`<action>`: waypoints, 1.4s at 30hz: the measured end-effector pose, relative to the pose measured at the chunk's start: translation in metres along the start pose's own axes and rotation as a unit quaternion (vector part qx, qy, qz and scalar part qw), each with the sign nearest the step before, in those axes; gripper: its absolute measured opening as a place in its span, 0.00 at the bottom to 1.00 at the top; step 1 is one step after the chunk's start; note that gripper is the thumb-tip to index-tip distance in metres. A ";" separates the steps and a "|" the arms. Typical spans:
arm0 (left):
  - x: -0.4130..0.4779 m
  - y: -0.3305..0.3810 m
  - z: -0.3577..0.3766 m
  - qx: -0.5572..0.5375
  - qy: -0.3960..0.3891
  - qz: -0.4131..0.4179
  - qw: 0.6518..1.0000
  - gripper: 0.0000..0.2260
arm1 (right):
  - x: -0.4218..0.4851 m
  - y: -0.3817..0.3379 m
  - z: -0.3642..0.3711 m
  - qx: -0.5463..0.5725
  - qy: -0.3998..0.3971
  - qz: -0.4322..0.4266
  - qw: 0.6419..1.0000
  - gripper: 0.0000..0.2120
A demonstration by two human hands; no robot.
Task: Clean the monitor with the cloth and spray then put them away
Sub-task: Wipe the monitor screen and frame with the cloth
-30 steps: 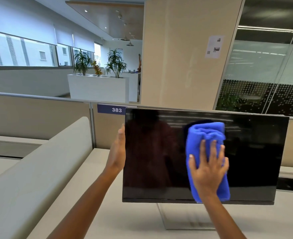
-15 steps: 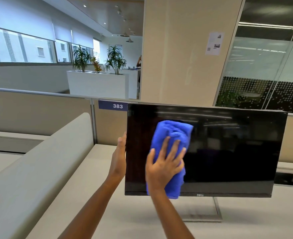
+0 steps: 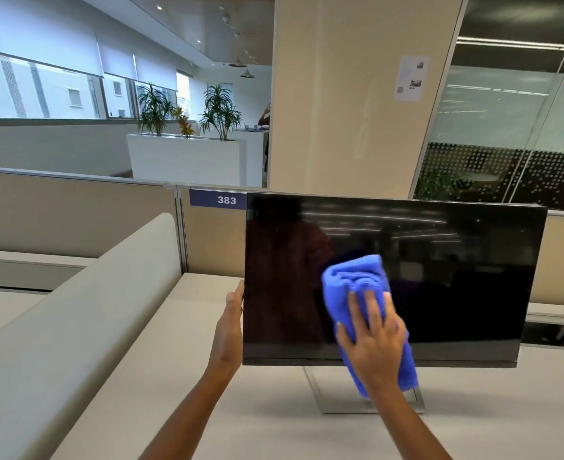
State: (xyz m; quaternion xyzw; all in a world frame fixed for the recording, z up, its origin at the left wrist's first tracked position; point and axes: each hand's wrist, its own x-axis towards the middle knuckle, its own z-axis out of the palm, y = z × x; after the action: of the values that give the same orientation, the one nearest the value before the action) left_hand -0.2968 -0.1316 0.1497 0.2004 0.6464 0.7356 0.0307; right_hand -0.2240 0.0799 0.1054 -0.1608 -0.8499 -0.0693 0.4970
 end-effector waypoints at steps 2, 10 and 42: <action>-0.003 -0.005 0.000 0.007 0.002 -0.002 1.000 0.25 | -0.001 0.024 -0.009 0.022 -0.031 0.101 0.994 0.23; -0.015 -0.021 -0.002 0.010 -0.002 -0.032 0.999 0.23 | 0.001 -0.028 -0.014 0.134 -0.014 0.410 0.902 0.25; -0.071 -0.053 0.091 0.381 0.040 0.103 0.918 0.35 | -0.061 0.125 -0.039 0.050 -0.149 0.126 0.980 0.25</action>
State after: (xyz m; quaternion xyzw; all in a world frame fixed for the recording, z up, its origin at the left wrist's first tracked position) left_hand -0.2132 -0.0593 0.0879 0.2334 0.8539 0.4405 -0.1495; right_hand -0.1218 0.1739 0.0666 -0.2504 -0.8897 0.0610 0.3769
